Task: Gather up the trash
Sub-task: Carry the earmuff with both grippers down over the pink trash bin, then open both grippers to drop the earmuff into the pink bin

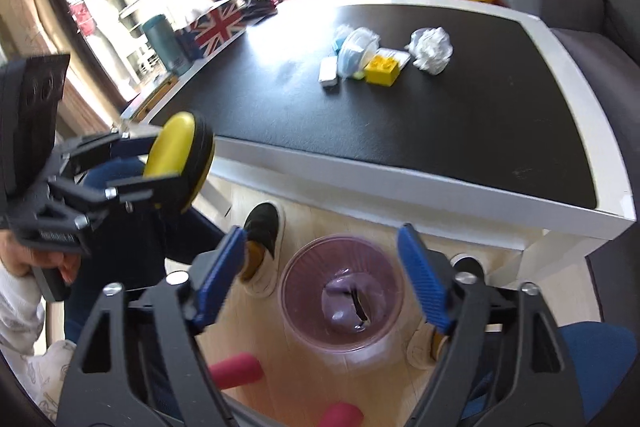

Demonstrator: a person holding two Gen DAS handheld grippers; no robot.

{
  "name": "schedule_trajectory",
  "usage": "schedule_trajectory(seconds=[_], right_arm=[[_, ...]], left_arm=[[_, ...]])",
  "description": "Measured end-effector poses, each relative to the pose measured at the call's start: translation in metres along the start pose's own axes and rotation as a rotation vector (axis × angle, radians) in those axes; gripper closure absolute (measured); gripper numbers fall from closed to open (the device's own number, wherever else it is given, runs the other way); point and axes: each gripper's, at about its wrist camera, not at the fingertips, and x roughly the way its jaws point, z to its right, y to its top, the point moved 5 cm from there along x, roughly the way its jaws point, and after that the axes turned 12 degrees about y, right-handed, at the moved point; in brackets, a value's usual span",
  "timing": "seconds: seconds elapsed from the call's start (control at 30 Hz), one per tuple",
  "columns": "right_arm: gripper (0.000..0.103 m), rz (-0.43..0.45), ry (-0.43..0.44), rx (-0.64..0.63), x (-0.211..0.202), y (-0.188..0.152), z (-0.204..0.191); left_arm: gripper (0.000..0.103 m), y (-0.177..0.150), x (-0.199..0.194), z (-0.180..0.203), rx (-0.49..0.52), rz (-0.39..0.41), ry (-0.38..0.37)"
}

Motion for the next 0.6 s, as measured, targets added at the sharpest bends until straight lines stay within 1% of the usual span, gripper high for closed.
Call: schedule_trajectory(seconds=[0.13,0.33,0.43,0.5,0.53,0.6], right_arm=[[0.01,0.031,-0.019,0.017,-0.013,0.004,0.004],[0.009,0.06,-0.041,0.04,-0.027,0.005,0.012],[0.009,0.068,-0.044,0.045,-0.032,0.004,0.013],[0.009,0.072,-0.045,0.046,-0.034,0.003,0.014],[0.009,0.076,-0.047,0.047,-0.036,0.003,0.015],[0.009,0.081,-0.048,0.049,-0.038,0.003,0.015]], left_arm=[[0.029,-0.005,0.007,0.008,0.013,-0.024,-0.011],[0.029,-0.012,0.023,0.025,0.04,-0.072,-0.031],[0.026,-0.014,0.027,0.033,0.046,-0.085,-0.042],[0.007,-0.012,0.028,0.035,0.045,-0.075,-0.034],[0.007,-0.011,0.027,0.035,0.042,-0.063,-0.031],[0.007,-0.011,0.029,0.036,0.036,-0.068,-0.026]])
